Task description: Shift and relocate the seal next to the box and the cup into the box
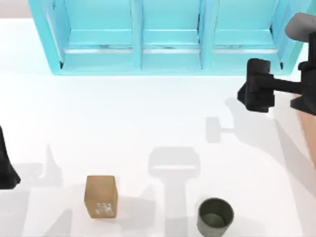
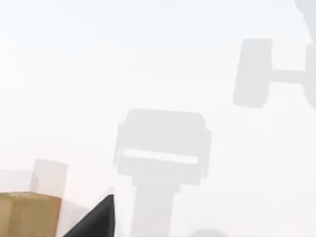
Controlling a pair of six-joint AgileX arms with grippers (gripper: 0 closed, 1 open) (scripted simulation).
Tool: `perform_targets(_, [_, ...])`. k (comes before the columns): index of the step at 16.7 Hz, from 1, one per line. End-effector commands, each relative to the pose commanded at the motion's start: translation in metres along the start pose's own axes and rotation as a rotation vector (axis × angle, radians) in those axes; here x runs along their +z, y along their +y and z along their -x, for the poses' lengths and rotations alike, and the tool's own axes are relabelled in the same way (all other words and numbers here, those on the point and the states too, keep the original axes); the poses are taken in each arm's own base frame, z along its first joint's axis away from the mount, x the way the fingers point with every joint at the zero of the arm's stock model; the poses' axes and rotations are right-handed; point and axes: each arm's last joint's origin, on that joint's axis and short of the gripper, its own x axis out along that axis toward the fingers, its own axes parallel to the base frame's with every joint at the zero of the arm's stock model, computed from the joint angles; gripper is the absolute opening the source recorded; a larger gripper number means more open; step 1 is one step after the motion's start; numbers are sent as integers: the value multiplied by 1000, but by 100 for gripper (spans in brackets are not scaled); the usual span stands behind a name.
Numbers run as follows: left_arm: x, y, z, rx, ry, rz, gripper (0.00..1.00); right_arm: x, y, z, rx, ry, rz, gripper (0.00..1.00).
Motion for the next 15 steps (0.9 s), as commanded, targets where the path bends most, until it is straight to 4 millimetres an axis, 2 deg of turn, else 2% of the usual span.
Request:
perform_targets(3, [0, 0, 0, 0, 0, 0, 100, 22, 56, -40, -71, 220, -31, 100])
perform_targets(6, [0, 0, 0, 0, 0, 0, 100, 24, 113, -87, -166, 385, -44, 100])
perform_targets(11, [0, 0, 0, 0, 0, 0, 100, -7, 191, -153, -309, 526, -43, 100])
perform_targets(15, [0, 0, 0, 0, 0, 0, 100, -38, 229, -182, -366, 552, -38, 100])
